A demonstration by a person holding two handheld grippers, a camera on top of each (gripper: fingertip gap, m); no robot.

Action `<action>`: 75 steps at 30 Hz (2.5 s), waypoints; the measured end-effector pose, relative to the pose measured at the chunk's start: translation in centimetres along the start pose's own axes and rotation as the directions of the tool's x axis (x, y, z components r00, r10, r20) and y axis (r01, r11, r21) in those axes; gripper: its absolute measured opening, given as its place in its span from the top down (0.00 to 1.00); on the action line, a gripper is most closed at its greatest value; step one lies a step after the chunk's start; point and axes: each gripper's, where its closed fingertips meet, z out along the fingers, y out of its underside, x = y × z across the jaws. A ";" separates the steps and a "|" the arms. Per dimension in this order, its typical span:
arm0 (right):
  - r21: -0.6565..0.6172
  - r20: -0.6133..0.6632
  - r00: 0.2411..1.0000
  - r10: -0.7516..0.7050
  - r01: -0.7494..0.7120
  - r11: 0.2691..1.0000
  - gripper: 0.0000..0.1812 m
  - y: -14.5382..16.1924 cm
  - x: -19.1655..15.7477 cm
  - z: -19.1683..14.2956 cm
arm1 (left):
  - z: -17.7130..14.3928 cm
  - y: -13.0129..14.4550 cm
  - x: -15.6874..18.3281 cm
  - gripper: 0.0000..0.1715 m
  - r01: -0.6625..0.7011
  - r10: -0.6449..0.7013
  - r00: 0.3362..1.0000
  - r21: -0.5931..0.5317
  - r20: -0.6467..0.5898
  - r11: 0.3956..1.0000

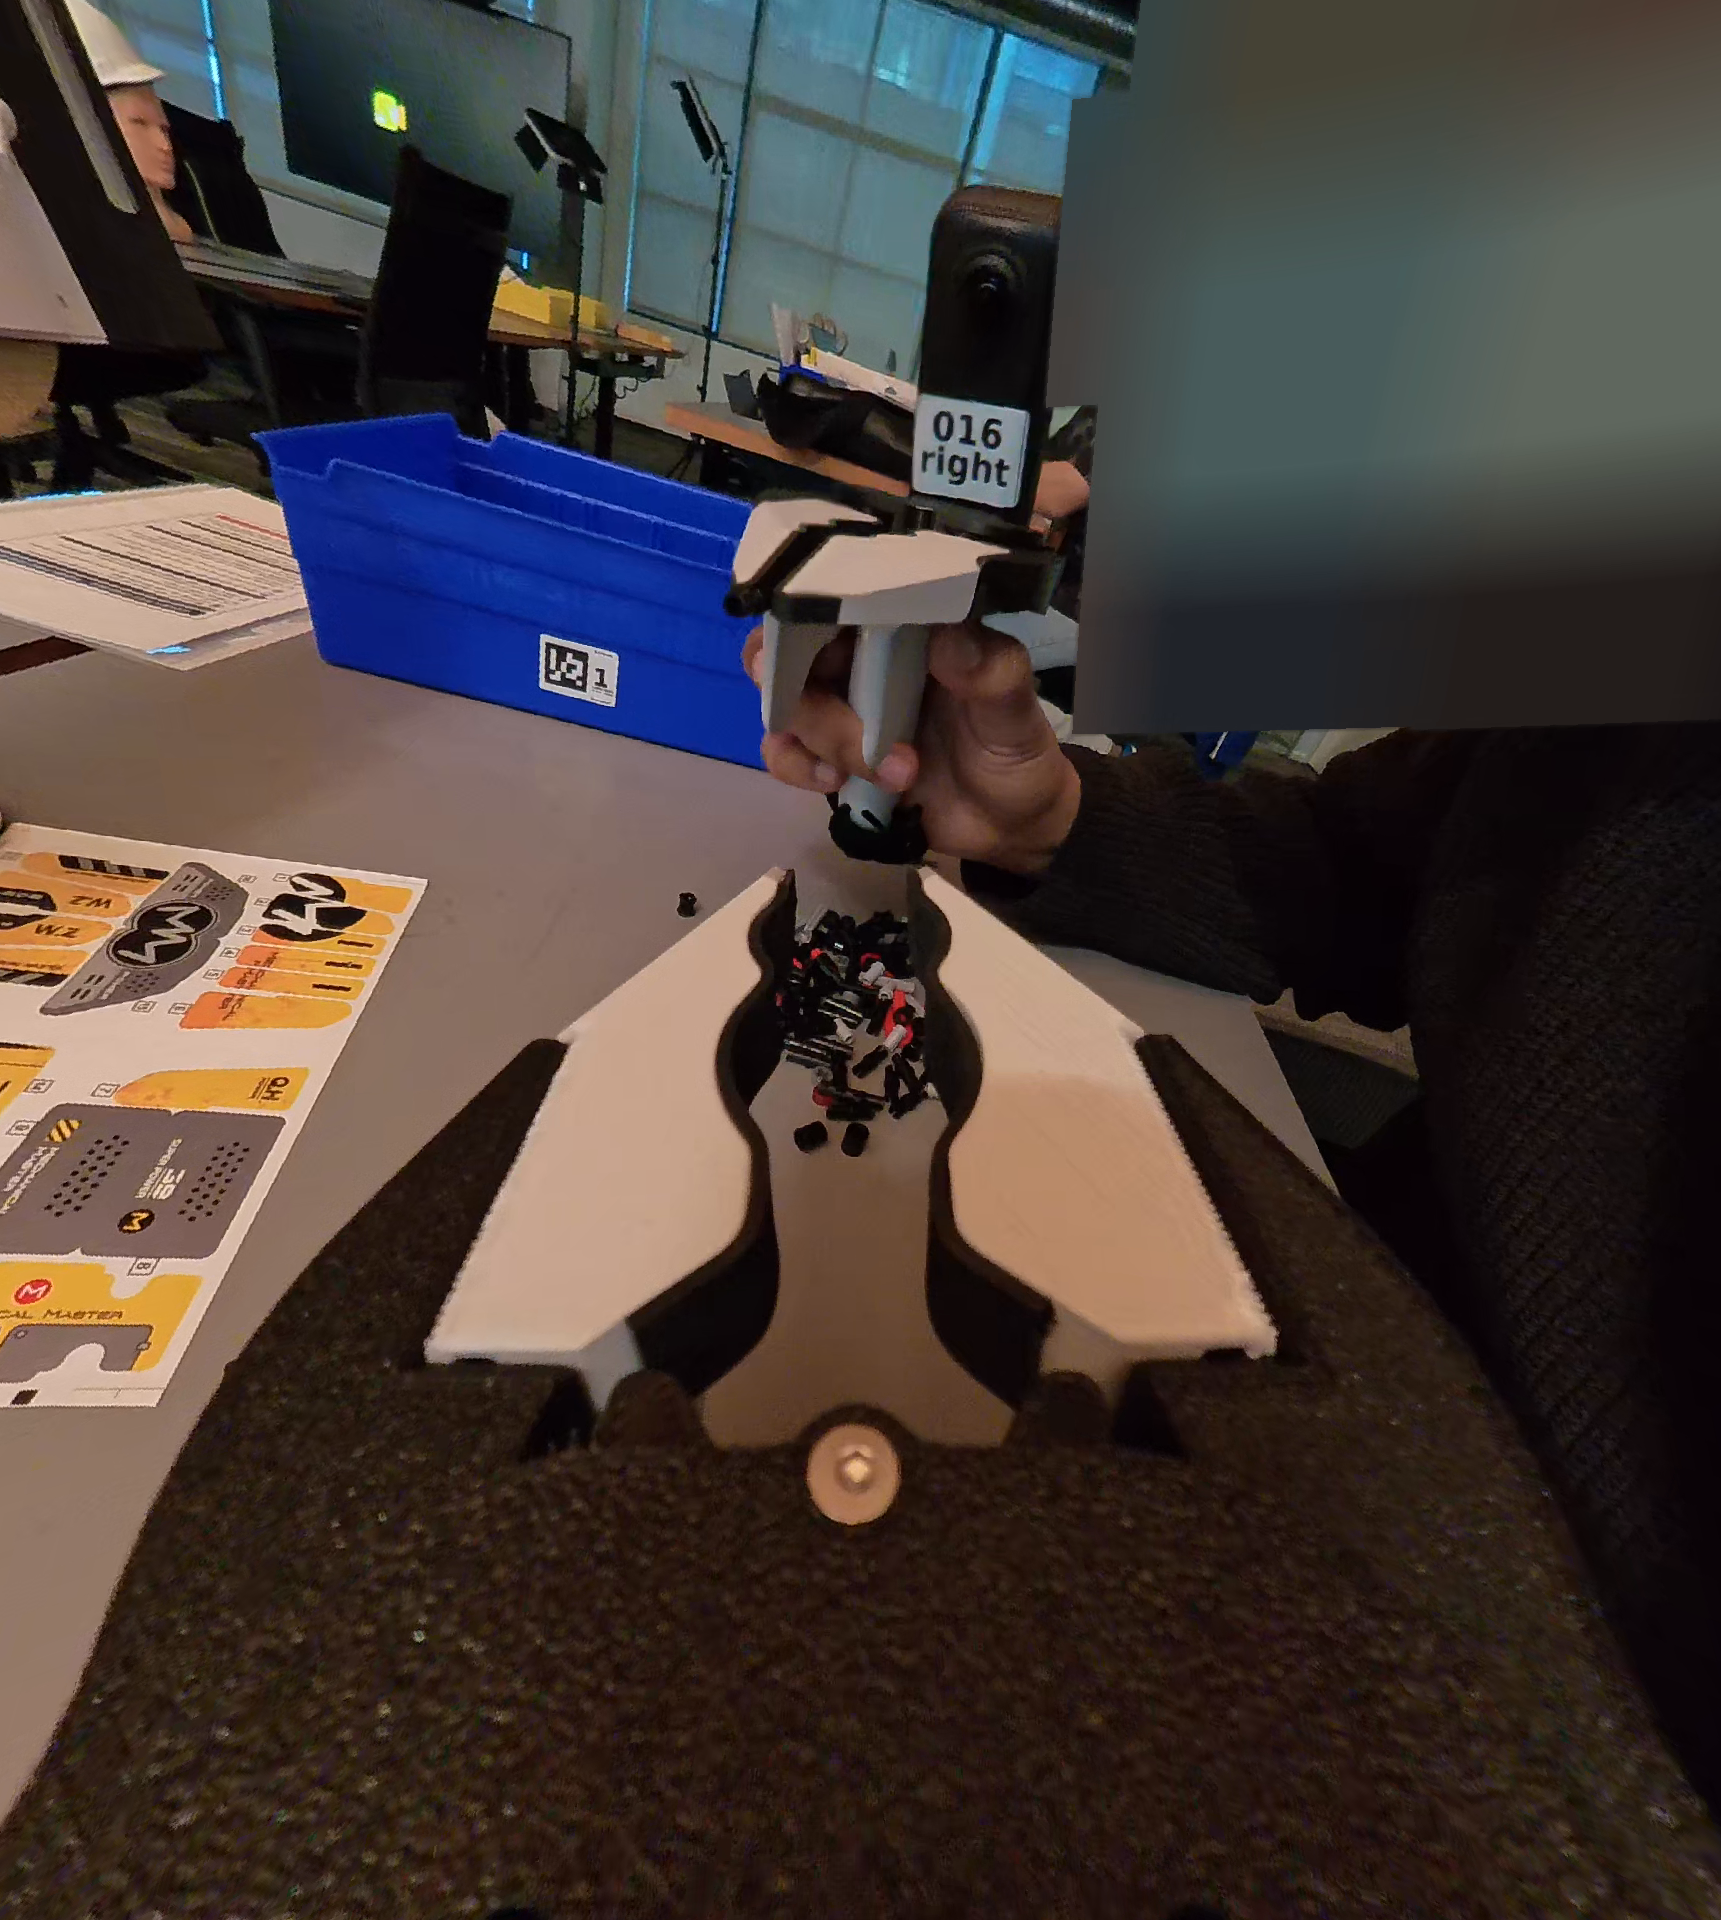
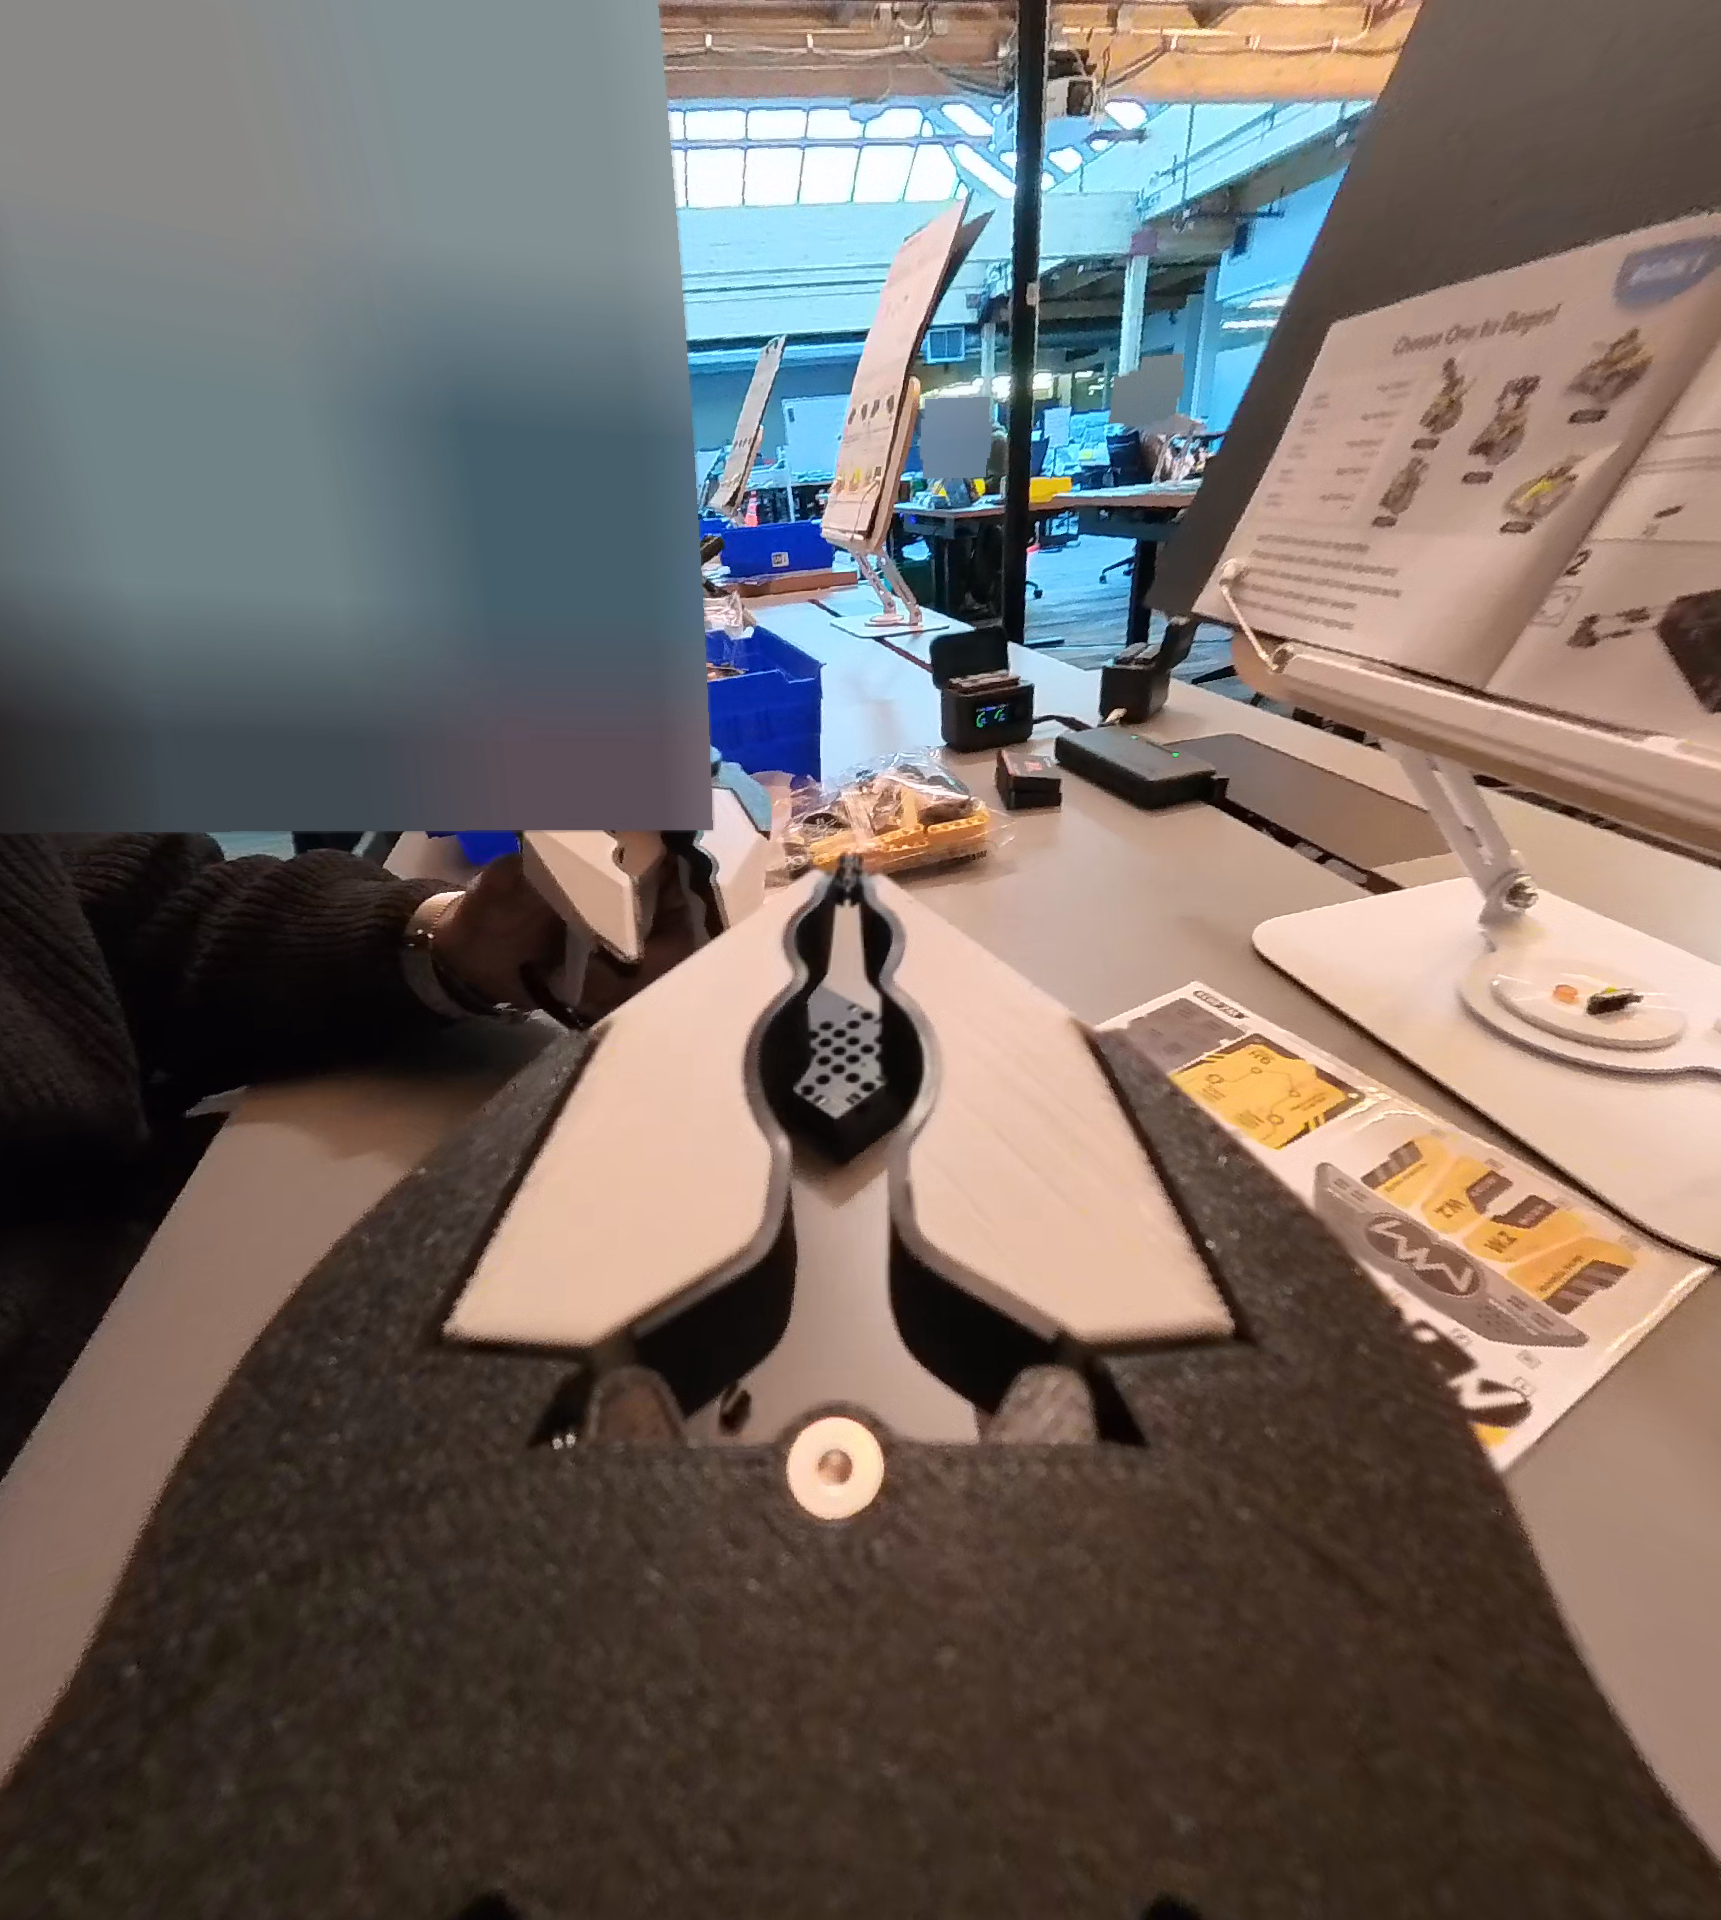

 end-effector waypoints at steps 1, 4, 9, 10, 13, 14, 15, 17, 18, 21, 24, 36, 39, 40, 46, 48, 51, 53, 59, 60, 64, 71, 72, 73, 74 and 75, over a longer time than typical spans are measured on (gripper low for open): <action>0.007 -0.009 1.000 -0.009 0.009 1.000 0.98 -0.2 0.1 -0.1 | 0.0 0.0 0.0 0.88 -0.001 0.001 1.000 0.000 0.000 1.000; 0.018 -0.021 1.000 -0.016 0.017 1.000 0.98 -0.5 0.2 -0.3 | 0.0 -0.1 0.0 0.88 -0.003 0.003 1.000 0.001 0.001 1.000; 0.003 -0.011 1.000 -0.013 0.013 1.000 0.98 0.0 0.1 -0.1 | 0.0 0.0 0.2 0.88 -0.002 0.002 1.000 -0.010 -0.008 1.000; 0.001 -0.008 1.000 -0.019 0.019 1.000 0.98 0.0 0.0 -0.1 | 0.0 0.0 0.2 0.88 -0.004 0.004 1.000 -0.011 -0.008 1.000; -0.006 -0.004 0.999 -0.045 0.045 0.999 0.98 0.0 -0.3 0.0 | -0.1 -0.1 0.2 0.88 -0.015 0.015 1.000 -0.010 0.000 1.000; -0.007 -0.006 0.999 -0.053 0.053 0.999 0.98 0.0 -0.3 0.0 | -0.1 -0.1 0.2 0.88 -0.018 0.018 1.000 -0.009 0.002 1.000; -0.009 -0.007 0.998 -0.059 0.059 0.998 0.98 0.0 -0.4 0.0 | -0.1 -0.2 0.2 0.88 -0.022 0.022 1.000 -0.008 0.005 1.000; -0.012 -0.009 0.998 -0.068 0.067 0.998 0.98 0.0 -0.4 0.0 | -0.2 -0.3 0.1 0.88 -0.026 0.026 1.000 -0.005 0.011 1.000; -0.014 -0.010 0.998 -0.069 0.069 0.998 0.98 0.0 -0.4 0.0 | -0.2 -0.3 0.1 0.88 -0.026 0.026 1.000 -0.004 0.013 1.000; -0.015 -0.008 0.998 -0.067 0.067 0.998 0.98 0.1 -0.4 0.0 | -0.2 -0.3 0.1 0.88 -0.028 0.028 0.999 -0.002 0.016 1.000; -0.020 -0.010 0.997 -0.072 0.071 0.997 0.98 0.1 -0.4 0.0 | -0.3 -0.7 0.1 0.88 -0.045 0.045 0.999 0.014 0.029 0.999; -0.028 -0.015 0.996 -0.087 0.086 0.996 0.98 0.1 -0.5 0.1 | -2.5 -3.5 -3.0 0.83 -0.148 0.105 0.949 0.127 0.298 0.981; -0.041 -0.022 0.995 -0.099 0.098 0.994 0.98 0.3 -0.4 0.2 | -2.5 -3.4 -3.1 0.82 -0.148 0.105 0.948 0.122 0.301 0.981; -0.051 -0.029 0.994 -0.104 0.102 0.993 0.98 0.5 -0.3 0.2 | -2.7 -3.4 -3.6 0.82 -0.146 0.099 0.938 0.122 0.331 0.982; -0.070 -0.046 0.995 -0.093 0.089 0.994 0.98 1.2 0.5 0.2 | -3.2 -3.0 -5.2 0.82 -0.192 0.145 0.883 0.061 0.447 0.980; -0.070 -0.049 0.995 -0.090 0.086 0.994 0.98 1.2 0.6 0.2 | -3.1 -3.0 -5.1 0.82 -0.194 0.149 0.883 0.058 0.445 0.979; -0.072 -0.052 0.994 -0.092 0.088 0.994 0.98 1.2 0.6 0.2 | -3.2 -3.1 -5.4 0.82 -0.183 0.128 0.878 0.077 0.462 0.980; -0.076 -0.053 0.994 -0.093 0.089 0.993 0.98 1.3 0.7 0.2 | -3.9 -3.8 -5.8 0.80 -0.191 0.108 0.859 0.118 0.501 0.975; -0.089 -0.063 0.993 -0.096 0.090 0.992 0.98 1.4 0.7 0.3 | -7.2 -6.8 -6.1 0.61 -0.231 0.036 0.822 0.275 0.568 0.933; -0.092 -0.068 0.993 -0.098 0.092 0.992 0.98 1.4 0.7 0.3 | -7.9 -7.3 -6.0 0.61 -0.241 0.039 0.817 0.280 0.575 0.929; -0.125 -0.081 0.992 -0.092 0.082 0.989 0.98 1.9 0.8 0.6 | -9.3 -8.1 -4.8 0.53 -0.239 0.071 0.840 0.248 0.538 0.939; -0.188 -0.080 0.993 -0.084 0.068 0.980 0.97 3.2 0.9 1.1 | -10.2 -3.2 -5.5 0.53 -0.176 0.170 0.869 -0.029 0.465 0.984; -0.194 -0.081 0.993 -0.090 0.073 0.978 0.97 3.3 0.9 1.1 | -9.9 -1.9 -5.5 0.53 -0.176 0.208 0.865 -0.113 0.456 0.978; -0.199 -0.082 0.992 -0.095 0.077 0.977 0.97 3.3 0.9 1.1 | -9.5 -0.4 -5.7 0.53 -0.165 0.242 0.859 -0.202 0.451 0.965; -0.203 -0.083 0.991 -0.100 0.082 0.976 0.97 3.3 0.8 1.1 | -9.0 1.3 -5.9 0.53 -0.153 0.271 0.854 -0.283 0.444 0.947; -0.205 -0.083 0.991 -0.104 0.085 0.975 0.97 3.4 0.8 1.2 | -8.5 2.9 -6.0 0.53 -0.140 0.292 0.855 -0.351 0.429 0.926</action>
